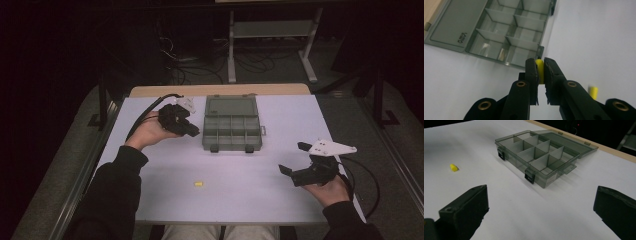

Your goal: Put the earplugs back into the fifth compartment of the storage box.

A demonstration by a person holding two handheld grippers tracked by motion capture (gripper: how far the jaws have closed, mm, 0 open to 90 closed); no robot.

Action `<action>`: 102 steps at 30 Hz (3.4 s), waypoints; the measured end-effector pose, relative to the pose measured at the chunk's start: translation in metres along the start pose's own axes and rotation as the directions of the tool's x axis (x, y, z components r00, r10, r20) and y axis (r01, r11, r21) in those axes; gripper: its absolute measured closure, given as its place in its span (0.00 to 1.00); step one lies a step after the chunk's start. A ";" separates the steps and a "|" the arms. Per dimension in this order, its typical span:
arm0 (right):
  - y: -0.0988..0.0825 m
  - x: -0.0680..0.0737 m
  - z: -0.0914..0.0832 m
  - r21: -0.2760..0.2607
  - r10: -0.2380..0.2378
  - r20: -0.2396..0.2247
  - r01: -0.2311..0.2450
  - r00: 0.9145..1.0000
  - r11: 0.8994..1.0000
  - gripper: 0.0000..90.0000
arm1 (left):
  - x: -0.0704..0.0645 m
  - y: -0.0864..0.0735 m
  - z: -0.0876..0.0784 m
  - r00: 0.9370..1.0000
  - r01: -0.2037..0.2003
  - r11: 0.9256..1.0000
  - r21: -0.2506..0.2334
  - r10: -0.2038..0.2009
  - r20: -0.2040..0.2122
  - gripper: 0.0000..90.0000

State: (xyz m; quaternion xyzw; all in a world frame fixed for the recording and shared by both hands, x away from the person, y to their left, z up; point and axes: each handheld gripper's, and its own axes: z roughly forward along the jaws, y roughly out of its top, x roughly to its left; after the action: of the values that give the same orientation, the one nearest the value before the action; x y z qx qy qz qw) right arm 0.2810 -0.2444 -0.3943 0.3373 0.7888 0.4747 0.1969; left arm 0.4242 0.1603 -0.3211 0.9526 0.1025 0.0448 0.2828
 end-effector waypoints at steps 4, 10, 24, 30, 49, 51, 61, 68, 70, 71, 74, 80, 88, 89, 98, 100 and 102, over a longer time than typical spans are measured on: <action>0.000 0.000 0.001 0.001 -0.001 -0.002 0.001 1.000 1.000 0.00 | 0.004 0.003 0.007 1.000 0.013 1.000 -0.017 -0.013 0.015 0.91; 0.000 0.000 0.002 0.008 -0.005 -0.004 0.005 1.000 1.000 0.00 | 0.011 0.005 0.021 0.999 0.040 0.999 -0.013 -0.040 0.033 0.91; 0.000 -0.001 0.002 0.003 -0.001 -0.011 0.001 1.000 1.000 0.00 | 0.017 0.017 0.057 0.998 0.055 0.998 0.020 -0.056 0.021 0.90; 0.000 -0.001 0.004 0.012 -0.005 -0.018 0.005 1.000 1.000 0.00 | 0.021 0.016 0.072 0.998 0.069 0.996 0.051 -0.070 0.000 0.89; 0.000 -0.001 0.005 0.014 -0.004 -0.018 0.005 1.000 1.000 0.00 | 0.010 0.000 0.019 0.978 0.166 0.975 -0.150 -0.183 -0.105 0.21; 0.001 -0.001 0.004 0.010 -0.008 -0.020 0.008 1.000 1.000 0.00 | 0.008 -0.002 0.014 0.976 0.181 0.969 -0.168 -0.198 -0.089 0.16; 0.001 -0.002 0.002 0.001 0.002 -0.018 -0.002 1.000 1.000 0.00 | -0.009 -0.006 0.002 0.976 0.176 0.972 -0.157 -0.193 -0.102 0.00; 0.001 -0.003 0.000 -0.008 0.008 -0.013 -0.008 1.000 1.000 0.00 | -0.026 -0.010 -0.002 0.982 0.140 0.978 -0.157 -0.157 -0.107 0.00; 0.001 -0.003 0.000 -0.008 0.009 -0.011 -0.009 1.000 1.000 0.00 | -0.029 -0.013 -0.002 0.982 0.136 0.977 -0.166 -0.155 -0.107 0.00; 0.001 -0.004 0.000 -0.009 0.010 -0.011 -0.010 1.000 1.000 0.00 | -0.031 -0.015 -0.002 0.982 0.137 0.977 -0.166 -0.155 -0.104 0.00; 0.001 -0.003 0.000 -0.006 0.012 -0.010 -0.012 1.000 1.000 0.00 | -0.036 -0.020 -0.002 0.983 0.129 0.976 -0.173 -0.149 -0.107 0.00; 0.000 -0.003 0.001 -0.002 0.012 -0.009 -0.012 1.000 1.000 0.00 | -0.048 -0.030 -0.001 0.985 0.110 0.977 -0.184 -0.131 -0.110 0.00; 0.000 -0.003 0.001 0.002 0.006 -0.011 -0.006 1.000 1.000 0.00 | -0.062 -0.046 0.008 0.988 0.095 0.979 -0.179 -0.115 -0.099 0.00; 0.000 -0.003 0.002 0.003 0.007 -0.011 -0.007 1.000 1.000 0.00 | -0.063 -0.047 0.009 0.989 0.094 0.980 -0.177 -0.113 -0.099 0.00; 0.000 -0.002 0.001 0.003 0.005 -0.011 -0.005 1.000 1.000 0.00 | -0.080 -0.056 0.019 0.992 0.076 0.979 -0.189 -0.093 -0.080 0.00; 0.000 -0.002 0.001 0.003 0.004 -0.011 -0.004 1.000 1.000 0.00 | -0.084 -0.058 0.023 0.994 0.070 0.981 -0.182 -0.085 -0.075 0.00; 0.000 -0.001 0.001 0.005 0.003 -0.012 -0.003 1.000 1.000 0.00 | -0.087 -0.061 0.026 0.994 0.068 0.983 -0.172 -0.082 -0.071 0.00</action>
State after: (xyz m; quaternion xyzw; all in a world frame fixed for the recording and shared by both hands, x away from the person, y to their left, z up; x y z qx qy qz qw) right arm 0.2825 -0.2447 -0.3947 0.3362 0.7905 0.4750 0.1906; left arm 0.3323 0.1771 -0.3784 0.9181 0.1451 0.0799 0.3600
